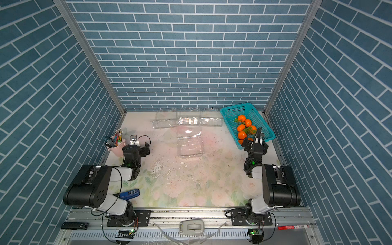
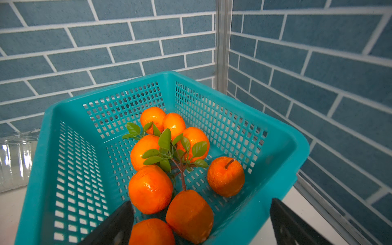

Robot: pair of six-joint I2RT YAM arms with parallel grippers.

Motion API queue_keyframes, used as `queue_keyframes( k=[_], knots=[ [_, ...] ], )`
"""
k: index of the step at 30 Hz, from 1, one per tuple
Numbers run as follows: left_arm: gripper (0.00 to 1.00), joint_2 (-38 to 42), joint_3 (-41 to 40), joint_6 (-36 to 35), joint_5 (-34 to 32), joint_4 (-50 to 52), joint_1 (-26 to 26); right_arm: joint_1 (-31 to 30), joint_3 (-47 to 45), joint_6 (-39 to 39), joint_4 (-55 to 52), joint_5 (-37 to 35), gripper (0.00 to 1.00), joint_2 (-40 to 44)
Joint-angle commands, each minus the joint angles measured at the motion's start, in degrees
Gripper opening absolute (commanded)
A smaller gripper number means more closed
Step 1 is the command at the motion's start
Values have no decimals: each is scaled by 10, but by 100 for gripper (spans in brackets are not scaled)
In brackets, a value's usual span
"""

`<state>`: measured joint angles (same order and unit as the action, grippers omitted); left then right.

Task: Take oranges out of containers
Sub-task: Reset both arms

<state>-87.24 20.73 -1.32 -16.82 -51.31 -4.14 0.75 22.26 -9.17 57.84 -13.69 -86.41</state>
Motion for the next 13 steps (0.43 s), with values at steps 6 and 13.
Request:
queue_keyframes(
  k=[6, 13],
  knots=[
    [99, -3, 2, -2, -2, -6, 3, -1, -7, 42, -63, 0, 99, -20],
    [99, -2, 2, -4, -9, -7, 0, -2, -9, 45, -62, 6, 99, -18]
  ],
)
